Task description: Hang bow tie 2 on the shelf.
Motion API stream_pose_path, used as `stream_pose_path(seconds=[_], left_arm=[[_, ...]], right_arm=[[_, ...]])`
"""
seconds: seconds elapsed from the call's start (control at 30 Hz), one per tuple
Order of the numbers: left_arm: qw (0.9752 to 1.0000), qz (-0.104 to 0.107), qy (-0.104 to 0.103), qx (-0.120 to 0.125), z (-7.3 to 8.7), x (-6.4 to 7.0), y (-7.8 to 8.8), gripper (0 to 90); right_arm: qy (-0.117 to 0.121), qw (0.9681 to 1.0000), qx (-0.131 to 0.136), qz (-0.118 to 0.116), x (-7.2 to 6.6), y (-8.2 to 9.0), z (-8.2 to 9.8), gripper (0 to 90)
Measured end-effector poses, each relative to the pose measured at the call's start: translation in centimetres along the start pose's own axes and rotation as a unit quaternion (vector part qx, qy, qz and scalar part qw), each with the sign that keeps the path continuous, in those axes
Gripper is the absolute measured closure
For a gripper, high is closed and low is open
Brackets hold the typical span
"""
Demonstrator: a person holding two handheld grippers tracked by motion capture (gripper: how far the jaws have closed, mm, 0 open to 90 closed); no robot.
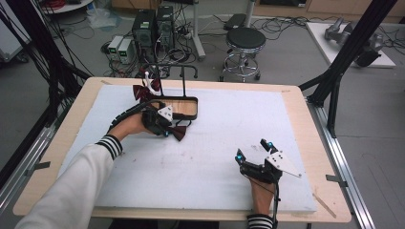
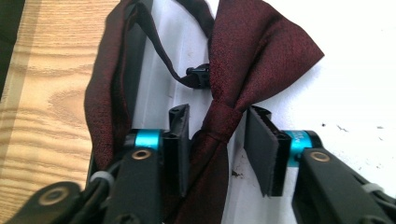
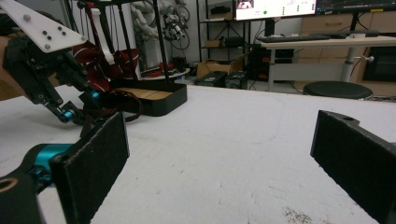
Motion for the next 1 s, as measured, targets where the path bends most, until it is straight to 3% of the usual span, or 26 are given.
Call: stream_pose_path(seconds=[0.1, 0.17, 0.43, 0.57, 0.67, 0.83, 1.0], left_arm=[[0.9997, -0.018, -0.007, -0.015, 0.0, -0.1, 0.1, 74.6], [0.9996, -0.02, -0.006, -0.018, 0.0, -0.1, 0.1, 76.0], [0.9995, -0.022, 0.021, -0.001, 0.1, -0.1, 0.4, 76.4], [0.9986, -0.029, 0.037, 0.026, 0.1, -0.1, 1.0, 76.4], [0.9957, -0.039, 0.062, 0.057, 0.0, -0.2, 1.9, 76.4], [0.9883, -0.054, 0.098, 0.104, -0.2, -0.7, 3.4, 76.4], [0.9822, -0.067, 0.121, 0.127, -0.2, -1.3, 4.6, 76.4]], right_arm=[[0.0, 1.0, 0.0, 0.0, 0.0, 0.0, 0.0, 3.5], [0.0, 1.0, 0.0, 0.0, 0.0, 0.0, 0.0, 3.5], [0.001, 1.0, 0.0, 0.0, 0.0, 0.0, 0.0, 3.5], [0.001, 1.0, 0.0, 0.0, 0.0, 0.0, 0.0, 3.5], [0.002, 1.0, -0.001, -0.001, 0.0, 0.0, 0.0, 3.5], [0.002, 1.0, -0.001, 0.0, 0.0, 0.0, 0.0, 3.5], [0.002, 1.0, -0.002, 0.001, -0.1, 0.0, 0.0, 3.5]])
Point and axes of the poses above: each handheld gripper's, and its own axes: y roughly backward along the jaws, z roughly out of its underside, x roughly to its right, the point moved 6 cm from there along -y, roughly forward along the jaws, and after that the axes turned 10 degrees about -z, right-handed, at the moved point
